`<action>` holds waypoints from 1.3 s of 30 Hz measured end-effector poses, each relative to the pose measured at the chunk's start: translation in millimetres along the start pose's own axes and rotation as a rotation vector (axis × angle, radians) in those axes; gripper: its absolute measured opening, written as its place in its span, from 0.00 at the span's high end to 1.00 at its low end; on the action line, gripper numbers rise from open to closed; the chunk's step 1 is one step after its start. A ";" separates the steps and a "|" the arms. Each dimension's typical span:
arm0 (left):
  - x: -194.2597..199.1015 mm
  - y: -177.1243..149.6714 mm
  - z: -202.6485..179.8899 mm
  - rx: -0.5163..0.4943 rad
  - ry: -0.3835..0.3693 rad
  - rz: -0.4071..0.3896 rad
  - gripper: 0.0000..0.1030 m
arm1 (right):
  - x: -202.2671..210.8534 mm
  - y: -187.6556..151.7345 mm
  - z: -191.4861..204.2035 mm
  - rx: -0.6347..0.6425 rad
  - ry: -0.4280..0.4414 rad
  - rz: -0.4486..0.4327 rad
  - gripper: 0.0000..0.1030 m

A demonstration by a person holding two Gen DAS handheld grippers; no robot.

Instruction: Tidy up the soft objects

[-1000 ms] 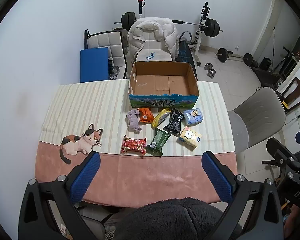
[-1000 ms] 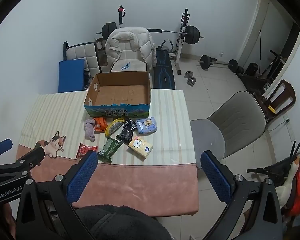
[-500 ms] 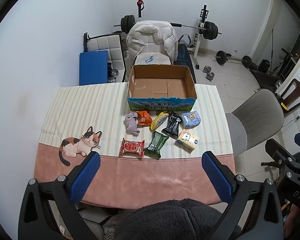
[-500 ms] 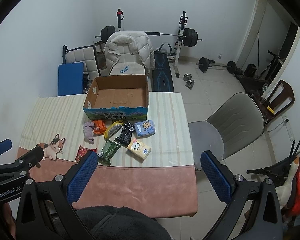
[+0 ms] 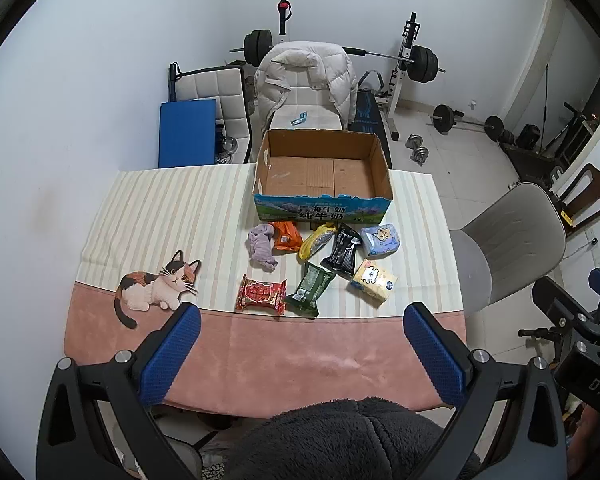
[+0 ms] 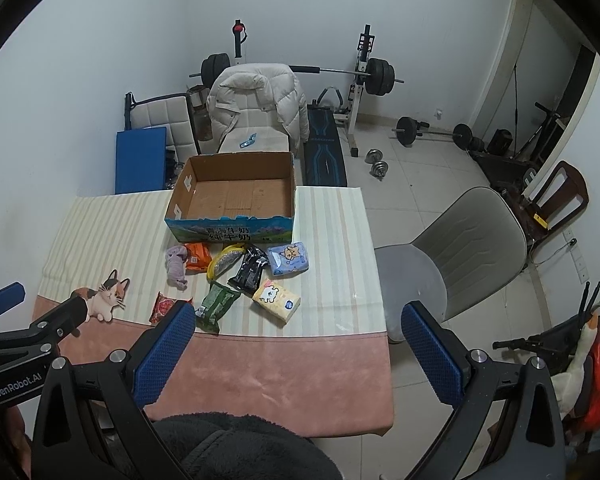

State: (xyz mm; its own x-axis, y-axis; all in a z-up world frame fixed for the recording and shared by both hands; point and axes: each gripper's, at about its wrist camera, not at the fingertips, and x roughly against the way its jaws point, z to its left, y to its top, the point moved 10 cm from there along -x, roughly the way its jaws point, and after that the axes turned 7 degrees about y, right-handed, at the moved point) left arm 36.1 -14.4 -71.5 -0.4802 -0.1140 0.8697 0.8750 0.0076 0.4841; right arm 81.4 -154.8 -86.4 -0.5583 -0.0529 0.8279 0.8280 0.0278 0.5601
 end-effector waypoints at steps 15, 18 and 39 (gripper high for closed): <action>2.0 7.0 2.8 0.020 -0.002 -0.005 0.00 | -2.3 2.7 0.7 0.006 -0.002 -0.006 0.00; 2.6 9.1 3.3 0.025 -0.004 -0.009 0.00 | -1.4 4.5 -0.5 0.009 -0.002 -0.015 0.00; 1.3 8.9 3.7 0.033 -0.015 -0.025 0.00 | 5.1 6.1 -2.2 0.002 -0.003 -0.032 0.00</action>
State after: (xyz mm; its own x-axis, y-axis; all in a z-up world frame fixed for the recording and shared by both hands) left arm 43.0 -10.8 -65.7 -0.5029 -0.1000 0.8585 0.8603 0.0375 0.5084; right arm 83.7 -157.1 -78.9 -0.5848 -0.0512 0.8095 0.8094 0.0281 0.5865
